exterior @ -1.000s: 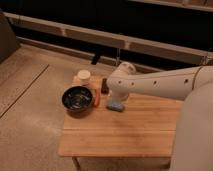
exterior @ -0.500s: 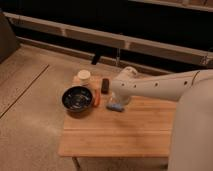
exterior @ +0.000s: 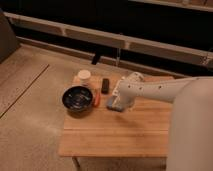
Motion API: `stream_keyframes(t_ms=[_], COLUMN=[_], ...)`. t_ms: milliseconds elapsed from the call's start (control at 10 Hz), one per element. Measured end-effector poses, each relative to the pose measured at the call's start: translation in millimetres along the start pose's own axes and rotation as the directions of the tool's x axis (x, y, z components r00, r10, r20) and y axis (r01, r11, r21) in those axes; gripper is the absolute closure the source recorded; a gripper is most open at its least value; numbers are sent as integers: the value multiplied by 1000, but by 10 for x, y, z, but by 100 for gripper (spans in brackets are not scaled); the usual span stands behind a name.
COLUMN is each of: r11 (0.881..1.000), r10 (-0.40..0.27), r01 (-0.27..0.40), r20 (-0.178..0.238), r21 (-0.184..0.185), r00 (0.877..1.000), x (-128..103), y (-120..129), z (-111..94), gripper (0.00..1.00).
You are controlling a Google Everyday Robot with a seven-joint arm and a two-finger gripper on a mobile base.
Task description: Wipe the white sponge on the table
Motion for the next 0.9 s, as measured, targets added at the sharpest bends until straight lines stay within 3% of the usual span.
stream_keyframes(t_ms=[100, 300, 700, 900], r11=[999, 995, 985, 980], r10=[-37, -83, -169, -197], r01=[36, 80, 170, 200], r20=[-8, -34, -116, -97], r21=[-41, -63, 0, 18], r00=[999, 996, 979, 975], x=[-5, 47, 126, -67], y=[66, 48, -142, -90], z=[13, 95, 412, 370], gripper=[35, 35, 35, 35])
